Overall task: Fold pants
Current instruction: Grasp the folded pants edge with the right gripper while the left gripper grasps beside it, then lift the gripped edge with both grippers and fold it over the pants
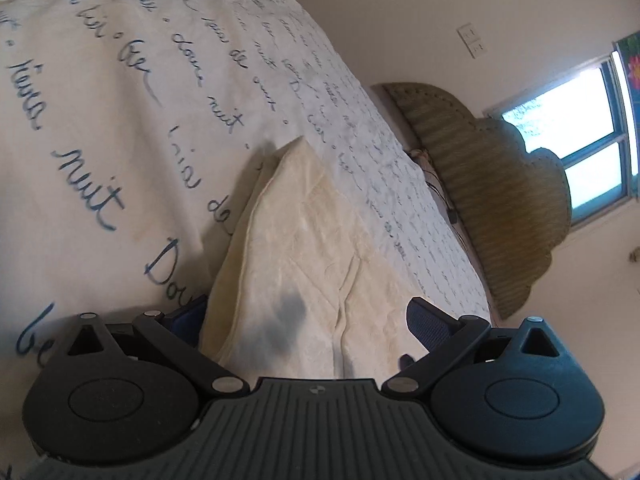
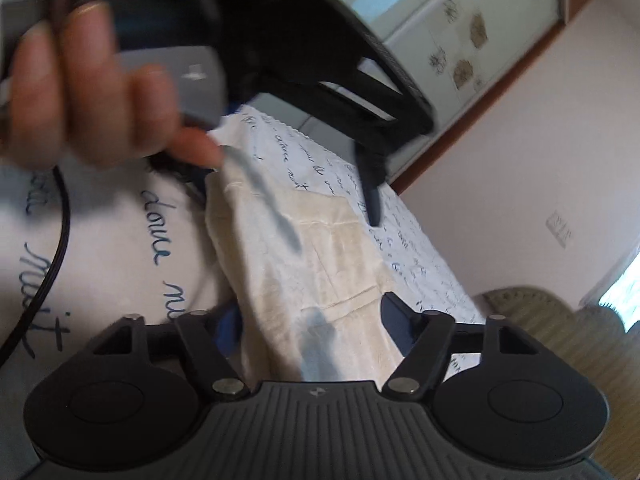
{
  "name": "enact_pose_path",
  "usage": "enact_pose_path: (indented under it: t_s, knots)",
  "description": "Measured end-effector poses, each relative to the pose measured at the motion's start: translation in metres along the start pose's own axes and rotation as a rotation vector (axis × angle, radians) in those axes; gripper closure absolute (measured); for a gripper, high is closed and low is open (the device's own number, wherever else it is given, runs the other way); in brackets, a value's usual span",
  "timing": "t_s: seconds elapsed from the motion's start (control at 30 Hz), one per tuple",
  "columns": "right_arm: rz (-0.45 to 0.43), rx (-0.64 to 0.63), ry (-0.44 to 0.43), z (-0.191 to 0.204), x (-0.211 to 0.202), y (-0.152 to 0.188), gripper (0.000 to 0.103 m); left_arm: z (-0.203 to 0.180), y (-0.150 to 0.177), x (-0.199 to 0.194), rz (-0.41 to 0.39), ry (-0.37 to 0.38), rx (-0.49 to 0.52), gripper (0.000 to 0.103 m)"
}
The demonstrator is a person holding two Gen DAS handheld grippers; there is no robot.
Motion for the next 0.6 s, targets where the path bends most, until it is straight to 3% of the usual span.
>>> enact_pose_path:
  t_s: [0.1,0.17,0.2,0.27,0.33,0.37,0.4,0.43,0.47,0.53,0.6]
  knots:
    - [-0.017,-0.060,0.028,0.006,0.004,-0.002,0.059,0.000,-0.010,0.006,0.016,0.005,-0.002,0.000]
    - [-0.019,-0.056,0.005,0.008,0.007,-0.002,0.082,0.000,-0.016,0.012,0.024,-0.042,0.033,0.002]
    - [-0.020,-0.042,-0.013,0.009,0.006,-0.003,0.086,-0.002,-0.019,0.014,0.019,-0.050,0.051,0.004]
    - [-0.025,0.024,-0.040,0.004,0.004,-0.003,0.087,-0.006,-0.024,0.021,0.022,-0.059,0.089,0.011]
    - [-0.033,0.107,-0.061,-0.006,-0.002,-0.004,0.088,-0.007,-0.025,0.029,0.042,-0.069,0.100,0.033]
    - [-0.033,0.144,-0.077,-0.012,-0.005,-0.005,0.088,-0.006,-0.026,0.033,0.056,-0.077,0.099,0.056]
    - [-0.035,0.166,-0.088,-0.016,-0.006,-0.006,0.088,-0.005,-0.026,0.036,0.063,-0.096,0.098,0.072]
    - [-0.038,0.175,-0.096,-0.018,-0.006,-0.005,0.088,-0.004,-0.028,0.038,0.062,-0.111,0.109,0.074]
    - [-0.032,0.176,-0.119,-0.018,-0.007,-0.004,0.087,-0.004,-0.029,0.037,0.055,-0.109,0.121,0.083]
    - [-0.009,0.186,-0.257,-0.015,-0.012,-0.002,0.085,-0.006,-0.029,0.035,0.041,-0.100,0.134,0.089]
    - [-0.041,0.245,-0.387,-0.026,-0.030,0.000,0.085,-0.013,-0.027,0.031,0.017,-0.105,0.170,0.090]
Point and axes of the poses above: each gripper's, at about its wrist camera, not at the fingertips, and x roughly the way its jaws point, z to its left, y to its underside, the point moved 7 cm from there along x, roughly the way its jaws point, and after that the axes turned 1 degree about y, right-handed, at the moved point
